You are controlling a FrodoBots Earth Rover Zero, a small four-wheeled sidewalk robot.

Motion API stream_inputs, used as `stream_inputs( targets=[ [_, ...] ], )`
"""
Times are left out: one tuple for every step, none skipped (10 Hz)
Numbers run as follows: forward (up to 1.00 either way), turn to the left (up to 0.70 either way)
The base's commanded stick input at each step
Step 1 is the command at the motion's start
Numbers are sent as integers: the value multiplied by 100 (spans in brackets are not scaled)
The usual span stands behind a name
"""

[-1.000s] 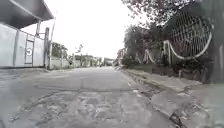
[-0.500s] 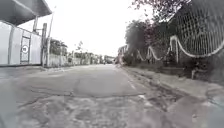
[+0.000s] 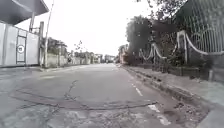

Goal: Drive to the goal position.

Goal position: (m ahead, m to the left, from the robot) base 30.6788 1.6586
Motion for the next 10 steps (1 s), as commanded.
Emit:
stream_inputs(
  targets=[
    [100, 0],
    [100, 0],
    [100, 0],
    [100, 5],
    [100, 5],
    [100, 0],
    [100, 0],
    [100, 0],
    [100, 0],
    [100, 0]
  ],
)
